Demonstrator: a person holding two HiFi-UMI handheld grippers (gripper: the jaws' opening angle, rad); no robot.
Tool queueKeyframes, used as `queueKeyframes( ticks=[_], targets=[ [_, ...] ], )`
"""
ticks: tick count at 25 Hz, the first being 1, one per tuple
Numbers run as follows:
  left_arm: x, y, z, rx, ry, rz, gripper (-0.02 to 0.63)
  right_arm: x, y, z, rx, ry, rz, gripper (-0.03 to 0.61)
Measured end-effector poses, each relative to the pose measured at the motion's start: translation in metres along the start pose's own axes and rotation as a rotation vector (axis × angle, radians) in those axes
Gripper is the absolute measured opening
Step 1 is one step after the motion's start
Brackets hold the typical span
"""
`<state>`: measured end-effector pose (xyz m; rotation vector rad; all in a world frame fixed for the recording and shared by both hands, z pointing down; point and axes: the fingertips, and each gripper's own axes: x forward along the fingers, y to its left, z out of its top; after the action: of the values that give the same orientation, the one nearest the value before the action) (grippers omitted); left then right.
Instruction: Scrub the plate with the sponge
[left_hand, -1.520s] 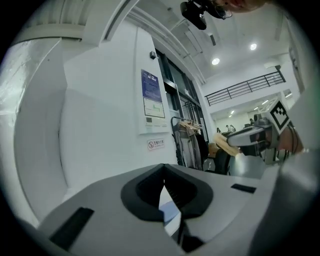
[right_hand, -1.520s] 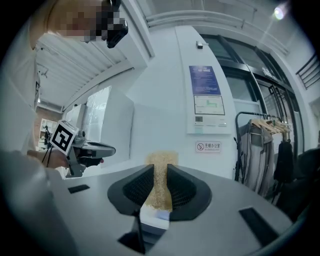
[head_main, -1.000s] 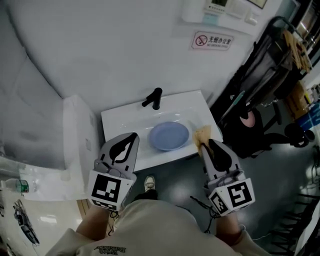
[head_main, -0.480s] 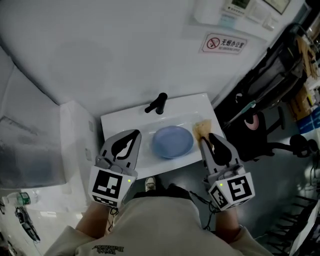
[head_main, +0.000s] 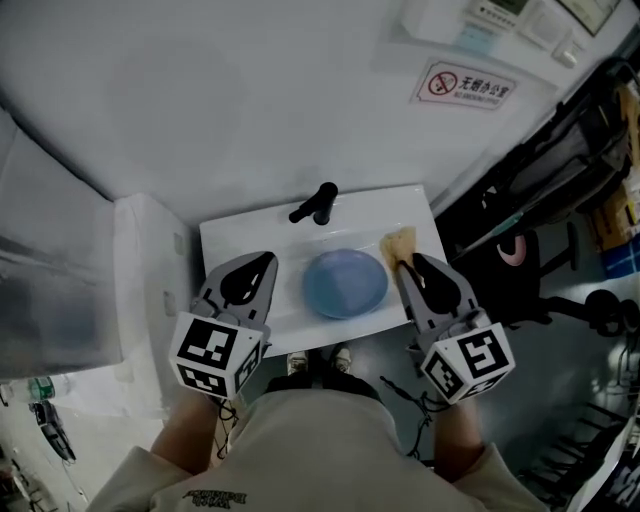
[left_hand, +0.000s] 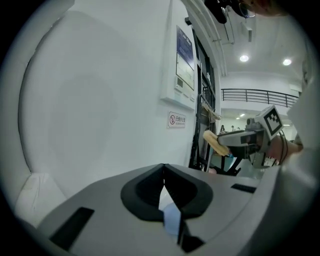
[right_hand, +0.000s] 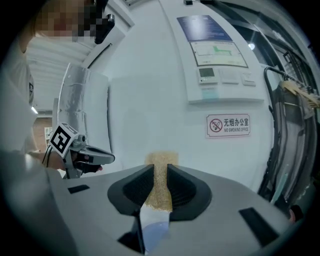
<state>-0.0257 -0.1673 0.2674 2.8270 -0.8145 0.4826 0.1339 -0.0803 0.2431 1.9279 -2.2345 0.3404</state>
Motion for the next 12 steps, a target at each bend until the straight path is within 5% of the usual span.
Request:
queueKeyframes(
  ticks=[8, 12],
  targets=[
    [0.037, 0.014, -0.016, -0.035, 0.059, 0.030, 0.020, 0.047, -0.018, -0.033, -0.037, 0.160, 0.127, 0.089],
    [0.059, 0.022, -0.036, -0.062, 0.125, 0.045, 0.078, 0.078, -0.020, -0.060, -0.050, 0.248, 0.209, 0.089]
  ],
)
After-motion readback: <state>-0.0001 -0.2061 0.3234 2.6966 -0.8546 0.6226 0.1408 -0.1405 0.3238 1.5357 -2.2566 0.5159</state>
